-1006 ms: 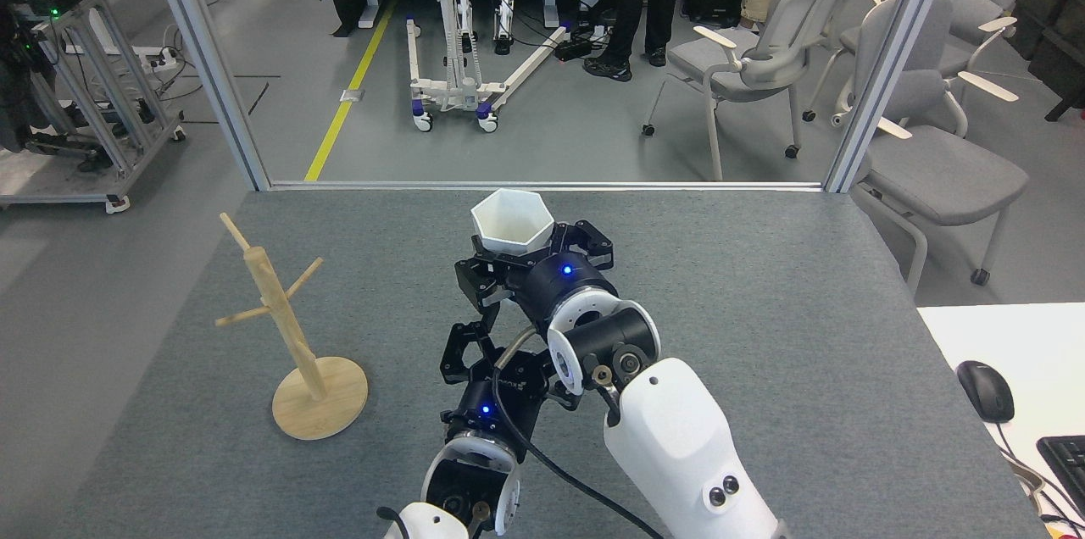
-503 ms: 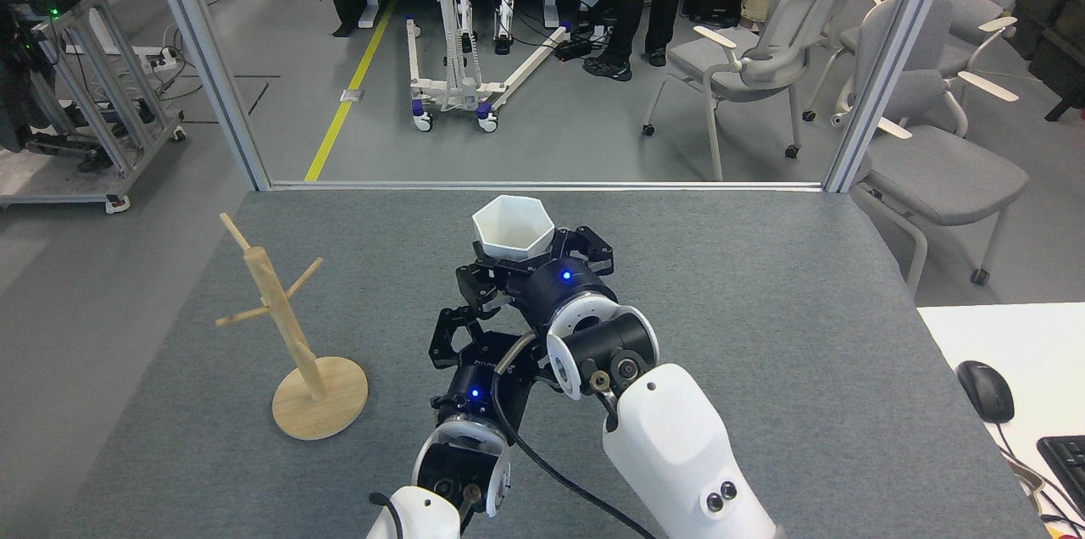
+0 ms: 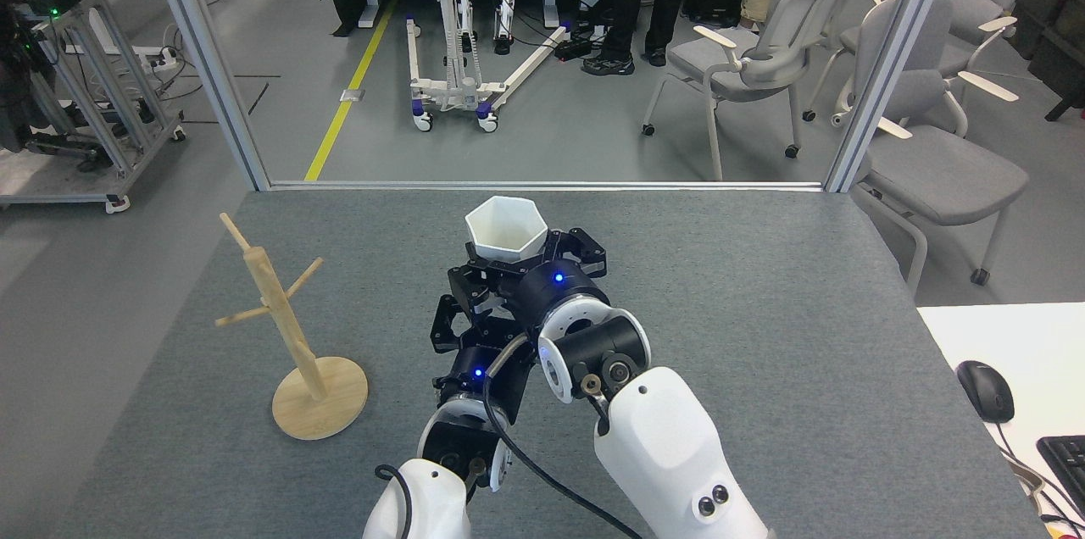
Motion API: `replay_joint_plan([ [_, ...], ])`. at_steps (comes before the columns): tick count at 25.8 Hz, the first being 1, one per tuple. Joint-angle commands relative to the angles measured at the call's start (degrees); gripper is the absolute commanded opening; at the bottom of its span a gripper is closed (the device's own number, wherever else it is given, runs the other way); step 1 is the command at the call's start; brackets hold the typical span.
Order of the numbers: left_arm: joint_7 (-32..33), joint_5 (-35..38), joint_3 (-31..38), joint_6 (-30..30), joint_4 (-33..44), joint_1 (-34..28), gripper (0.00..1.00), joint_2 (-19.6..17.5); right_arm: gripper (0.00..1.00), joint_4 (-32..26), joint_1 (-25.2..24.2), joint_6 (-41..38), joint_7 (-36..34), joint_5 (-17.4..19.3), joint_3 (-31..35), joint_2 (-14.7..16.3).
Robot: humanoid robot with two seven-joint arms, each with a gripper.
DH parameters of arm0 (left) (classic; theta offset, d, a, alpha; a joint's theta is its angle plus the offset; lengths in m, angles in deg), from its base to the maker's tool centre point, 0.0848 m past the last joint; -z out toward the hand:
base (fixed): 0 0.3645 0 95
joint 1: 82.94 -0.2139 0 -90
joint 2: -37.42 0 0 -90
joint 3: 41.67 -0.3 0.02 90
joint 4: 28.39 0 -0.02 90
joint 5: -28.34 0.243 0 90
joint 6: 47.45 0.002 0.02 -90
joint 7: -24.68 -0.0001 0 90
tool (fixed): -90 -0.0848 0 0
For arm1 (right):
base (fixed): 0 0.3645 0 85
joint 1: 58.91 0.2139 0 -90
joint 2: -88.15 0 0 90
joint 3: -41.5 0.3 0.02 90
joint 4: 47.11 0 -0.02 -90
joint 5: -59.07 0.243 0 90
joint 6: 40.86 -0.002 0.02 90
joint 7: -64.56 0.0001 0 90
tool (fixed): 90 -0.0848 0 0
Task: Hang cup on storage rack
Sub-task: 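Bring the left gripper up under the held cup and grasp it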
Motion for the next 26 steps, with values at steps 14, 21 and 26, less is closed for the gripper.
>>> replay_joint_plan([
  [14,-2.0,-0.3,1.8,-0.5,-5.3,4.6,0.91,0.1,0.14,-0.1,-0.8,1.6,-0.2,-1.0,-0.4,-0.5],
  [21,-1.9,-0.2,1.6,-0.8,-5.0,4.6,0.66,0.0,0.52,-0.1,-1.0,3.4,-0.3,-1.0,-0.4,-0.5],
  [26,-1.1,-0.1,1.5,-1.4,-4.7,4.2,0.37,-0.2,0.77,-3.5,-2.2,3.4,-0.3,-1.0,-0.4,-0.5],
])
